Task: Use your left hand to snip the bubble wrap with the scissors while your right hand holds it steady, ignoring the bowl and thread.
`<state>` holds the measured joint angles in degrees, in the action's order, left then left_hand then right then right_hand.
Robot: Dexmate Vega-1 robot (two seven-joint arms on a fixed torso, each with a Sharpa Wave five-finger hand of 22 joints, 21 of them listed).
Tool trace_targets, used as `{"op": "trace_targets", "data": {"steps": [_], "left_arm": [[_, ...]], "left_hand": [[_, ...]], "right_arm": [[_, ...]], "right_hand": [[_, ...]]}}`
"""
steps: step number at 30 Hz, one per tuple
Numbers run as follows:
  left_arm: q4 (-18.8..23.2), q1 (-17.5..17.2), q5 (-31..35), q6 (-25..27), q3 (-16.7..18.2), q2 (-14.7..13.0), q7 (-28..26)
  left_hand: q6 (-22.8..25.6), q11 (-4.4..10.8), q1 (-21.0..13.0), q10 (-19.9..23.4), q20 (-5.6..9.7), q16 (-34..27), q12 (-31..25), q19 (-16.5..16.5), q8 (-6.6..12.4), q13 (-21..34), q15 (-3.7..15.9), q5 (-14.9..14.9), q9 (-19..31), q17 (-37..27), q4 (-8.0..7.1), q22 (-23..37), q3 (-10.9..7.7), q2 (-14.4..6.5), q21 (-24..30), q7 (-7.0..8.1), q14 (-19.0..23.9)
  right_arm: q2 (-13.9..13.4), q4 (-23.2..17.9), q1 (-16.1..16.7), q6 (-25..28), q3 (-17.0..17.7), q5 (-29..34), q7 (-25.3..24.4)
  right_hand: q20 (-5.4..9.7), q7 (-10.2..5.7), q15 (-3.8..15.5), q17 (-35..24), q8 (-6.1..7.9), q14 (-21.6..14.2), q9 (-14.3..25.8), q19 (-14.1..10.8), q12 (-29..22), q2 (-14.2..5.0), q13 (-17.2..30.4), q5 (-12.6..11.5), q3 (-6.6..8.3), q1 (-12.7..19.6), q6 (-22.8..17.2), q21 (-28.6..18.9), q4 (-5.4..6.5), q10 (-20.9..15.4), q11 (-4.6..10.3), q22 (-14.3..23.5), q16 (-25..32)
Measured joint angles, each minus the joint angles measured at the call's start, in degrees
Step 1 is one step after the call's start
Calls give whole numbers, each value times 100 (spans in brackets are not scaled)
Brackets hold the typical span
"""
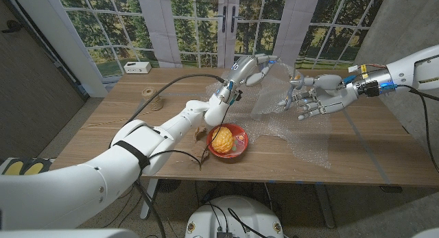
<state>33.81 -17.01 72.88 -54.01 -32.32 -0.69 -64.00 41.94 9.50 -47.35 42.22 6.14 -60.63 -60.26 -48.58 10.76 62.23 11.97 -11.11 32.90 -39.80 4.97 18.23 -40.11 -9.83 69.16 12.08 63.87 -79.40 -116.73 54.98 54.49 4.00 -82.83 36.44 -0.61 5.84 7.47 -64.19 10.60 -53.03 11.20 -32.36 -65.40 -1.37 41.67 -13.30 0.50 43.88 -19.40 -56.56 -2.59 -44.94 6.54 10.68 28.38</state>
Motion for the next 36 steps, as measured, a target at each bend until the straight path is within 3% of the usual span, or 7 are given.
{"op": "trace_targets", "data": {"steps": [20, 36], "left_arm": [[-160, 34, -132, -198, 41, 21, 0], [-424, 183, -483, -94, -232, -4, 0]], "left_hand": [[1, 42, 47, -44, 0, -18, 51, -1, 49, 26, -31, 0, 17, 26, -56, 0, -56, 2, 0, -1, -30], [23, 66, 68, -21, -1, -40, 84, 0, 71, 52, -15, -21, 115, 37, -56, 24, -56, 23, 0, -22, -46]], "right_arm": [[-52, 121, -654, -40, -680, 114, 89], [26, 165, -1255, -1, -1214, 301, 153]], "right_hand": [[0, -21, -1, -1, 0, 1, 1, 0, 0, 0, 1, 0, -20, 0, 21, 22, -20, -1, 1, 0, 0], [0, -50, -1, -15, 0, 1, 1, 0, 0, 0, 1, 0, -20, 1, 52, 45, -20, -14, 14, 0, -22]]}}
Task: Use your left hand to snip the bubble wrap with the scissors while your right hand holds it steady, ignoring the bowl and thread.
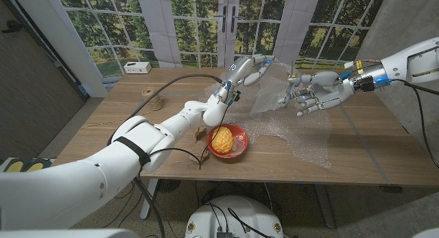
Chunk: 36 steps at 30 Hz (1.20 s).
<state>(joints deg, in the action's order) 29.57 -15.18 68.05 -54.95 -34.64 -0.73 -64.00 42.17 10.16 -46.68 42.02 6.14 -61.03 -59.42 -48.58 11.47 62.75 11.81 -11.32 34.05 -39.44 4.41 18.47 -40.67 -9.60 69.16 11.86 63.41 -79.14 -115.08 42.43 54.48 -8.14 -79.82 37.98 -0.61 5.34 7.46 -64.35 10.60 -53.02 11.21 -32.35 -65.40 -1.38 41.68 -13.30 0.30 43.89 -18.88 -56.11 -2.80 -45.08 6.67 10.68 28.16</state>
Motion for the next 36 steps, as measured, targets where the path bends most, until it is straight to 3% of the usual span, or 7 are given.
{"op": "trace_targets", "data": {"steps": [16, 31, 36], "left_arm": [[-245, 234, -336, 227, -600, -86, 0], [-438, 412, -808, 494, -1149, -119, 0], [-548, 519, -1123, 599, -1505, -99, 0]], "left_hand": [[0, -22, 0, 22, -30, -43, 0, 30, 41, 6, -1, -14, 62, 0, -23, -13, -23, 0, 44, 0, 1], [61, -33, 0, 73, -30, -66, 0, 30, 17, 47, -4, -13, 25, 10, 40, -41, -11, 0, 77, 0, 4], [60, -34, 0, 73, -29, -66, 0, 30, 17, 48, -4, -13, 28, 17, 42, -40, -8, 0, 99, 0, 4]], "right_arm": [[66, 79, -349, 129, -315, 131, 95], [50, 127, -392, 151, -374, 144, 157], [13, 138, -352, 150, -372, 121, 167]], "right_hand": [[0, 50, 0, 1, 0, 0, 0, 0, 0, -39, 0, 0, -21, 39, 71, 0, -21, 3, -3, 0, 0], [-22, 50, 0, 1, 0, 0, 0, -21, 0, -39, 1, 0, -21, 39, 71, 44, -21, 4, -4, 0, 0], [-22, 50, 0, 1, 0, 0, 0, -21, 0, -39, 0, 0, -21, 39, 72, 44, -21, 5, -5, 0, 0]]}}
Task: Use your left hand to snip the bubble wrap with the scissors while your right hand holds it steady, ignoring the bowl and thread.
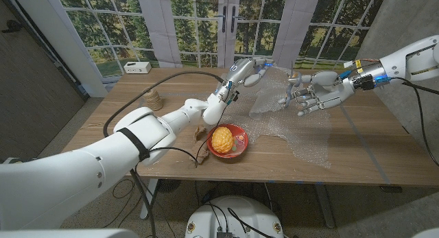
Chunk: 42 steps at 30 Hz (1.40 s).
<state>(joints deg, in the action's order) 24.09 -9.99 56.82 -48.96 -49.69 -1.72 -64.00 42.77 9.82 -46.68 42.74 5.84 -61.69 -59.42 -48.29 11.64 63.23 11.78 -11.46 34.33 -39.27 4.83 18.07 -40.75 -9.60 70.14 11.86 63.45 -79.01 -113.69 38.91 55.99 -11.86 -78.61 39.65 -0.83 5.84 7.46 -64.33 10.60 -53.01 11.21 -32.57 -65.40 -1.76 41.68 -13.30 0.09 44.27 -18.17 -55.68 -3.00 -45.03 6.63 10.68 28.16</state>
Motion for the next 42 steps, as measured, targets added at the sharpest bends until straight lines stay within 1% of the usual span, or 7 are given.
{"op": "trace_targets", "data": {"steps": [3, 9, 14, 20, 29, 31, 42], "left_arm": [[-38, 50, -142, 42, -180, 5, 0], [-66, 127, -451, 125, -478, 10, 0], [-64, 141, -502, 139, -543, 18, 0], [-23, 139, -440, 121, -503, 20, 0], [83, 56, -39, 16, -230, 24, 0], [96, 45, 50, -1, -170, 31, 0], [85, 42, 196, -12, -132, 44, 0]], "left_hand": [[0, 0, 0, 0, 0, 0, 0, 0, 0, -11, 0, 0, 7, 0, 0, 0, 0, 0, 0, 0, 0], [0, 0, 0, 0, 0, 0, 0, 0, -22, -8, 0, 0, -2, 0, 0, -27, 0, 0, 22, 0, 0], [0, 18, 0, 19, 0, 0, 10, 0, -22, 5, 0, 0, -10, 27, 0, -23, 0, 0, 22, 0, 0], [-1, 18, 0, 19, 0, -43, 18, 0, -22, 15, 0, 0, -10, 24, -1, -13, 0, 0, 22, 0, 0], [22, 18, 0, 19, 0, -43, 21, 0, -22, 36, 0, 0, -9, 25, 8, -10, -9, 0, 22, -23, 0], [53, 18, 0, 19, 0, -43, 21, 0, -22, 36, 0, 0, -9, 26, 8, -10, -8, 0, 22, 10, 0], [73, -1, 0, 39, 0, -88, 52, -1, -22, 64, 0, 0, 7, 26, 8, -11, -8, 0, 43, -9, 1]], "right_arm": [[-21, 1, 27, -1, 14, -25, 2], [-74, -5, 87, -1, 40, -64, 20], [-89, -12, 97, -2, 42, -68, 53], [-95, -14, 52, -2, 30, -12, 113], [-95, -18, -97, 13, -56, 150, 247], [-95, -25, -114, 20, -66, 167, 262], [-155, -80, -59, 23, -22, 163, 263]], "right_hand": [[0, 0, 0, 0, 0, 0, 0, 0, 0, 0, 0, 0, -23, 0, 0, 0, -23, 0, 0, 0, 0], [0, 0, 0, 0, 0, 0, 0, 0, 40, 0, 0, 0, -23, 0, 0, 0, -23, 1, -1, 0, -22], [0, 0, 0, 1, 0, 0, 0, 0, 40, 0, 0, 0, -23, 0, 0, 0, -23, 1, -1, 0, -22], [0, 0, 0, 1, 0, 0, 0, 0, 40, -23, 0, 0, -23, -23, 0, 0, -23, 2, -1, 0, -22], [1, 0, -10, 1, 0, -10, 0, 1, 40, -23, 0, 0, -23, -23, 0, 44, -23, 0, 0, 0, -22], [1, 0, -10, 1, 0, -10, 0, 1, 40, -23, 1, 0, -23, -23, 0, 44, -23, -3, 3, 0, -22], [1, 0, -10, 1, 0, -10, 0, 0, 40, -23, 4, 0, -46, -23, 0, 44, -46, -12, 12, 0, -22]]}}
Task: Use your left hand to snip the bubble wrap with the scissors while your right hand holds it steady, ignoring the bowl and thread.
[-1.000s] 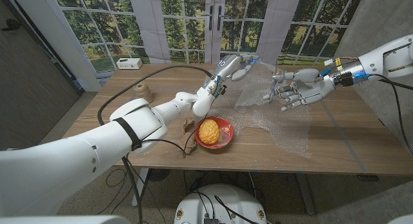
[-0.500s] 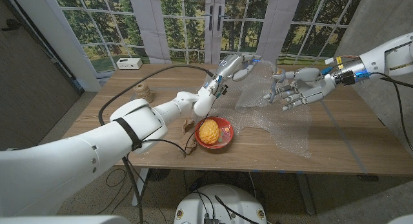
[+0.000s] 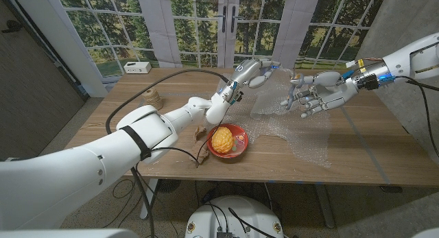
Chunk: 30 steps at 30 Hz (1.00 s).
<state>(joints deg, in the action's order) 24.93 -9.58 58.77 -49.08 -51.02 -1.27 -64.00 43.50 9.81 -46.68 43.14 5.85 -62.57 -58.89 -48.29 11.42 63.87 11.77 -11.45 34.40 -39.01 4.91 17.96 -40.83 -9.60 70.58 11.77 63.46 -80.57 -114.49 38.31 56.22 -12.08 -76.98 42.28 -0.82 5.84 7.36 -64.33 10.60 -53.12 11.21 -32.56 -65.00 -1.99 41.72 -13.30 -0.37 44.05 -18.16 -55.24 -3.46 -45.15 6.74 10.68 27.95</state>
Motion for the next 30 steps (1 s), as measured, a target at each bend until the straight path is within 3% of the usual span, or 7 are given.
{"op": "trace_targets", "data": {"steps": [13, 30], "left_arm": [[12, 26, 147, -90, -11, 0, 0], [136, -102, 516, -348, 383, -1, 0]], "left_hand": [[0, 0, 0, 0, 0, 0, 21, 0, 0, 21, 0, 0, 0, 0, 0, -5, 0, 0, 0, 0, 0], [0, 0, 0, 0, 0, -40, 42, 0, 0, 27, -38, 0, -16, 27, -17, 0, -17, 0, 20, 0, -46]], "right_arm": [[86, -35, -127, 45, -84, -30, -56], [158, -58, -245, 218, -189, 6, -60]], "right_hand": [[0, 0, 0, 0, 0, 0, 0, 0, 0, 0, -7, 0, 0, 0, 0, 0, 0, 1, -1, 0, 0], [-3, 0, 0, 0, 0, 0, 0, -3, 0, 0, -33, 0, -21, 0, 0, 46, -20, -19, -22, 0, -22]]}}
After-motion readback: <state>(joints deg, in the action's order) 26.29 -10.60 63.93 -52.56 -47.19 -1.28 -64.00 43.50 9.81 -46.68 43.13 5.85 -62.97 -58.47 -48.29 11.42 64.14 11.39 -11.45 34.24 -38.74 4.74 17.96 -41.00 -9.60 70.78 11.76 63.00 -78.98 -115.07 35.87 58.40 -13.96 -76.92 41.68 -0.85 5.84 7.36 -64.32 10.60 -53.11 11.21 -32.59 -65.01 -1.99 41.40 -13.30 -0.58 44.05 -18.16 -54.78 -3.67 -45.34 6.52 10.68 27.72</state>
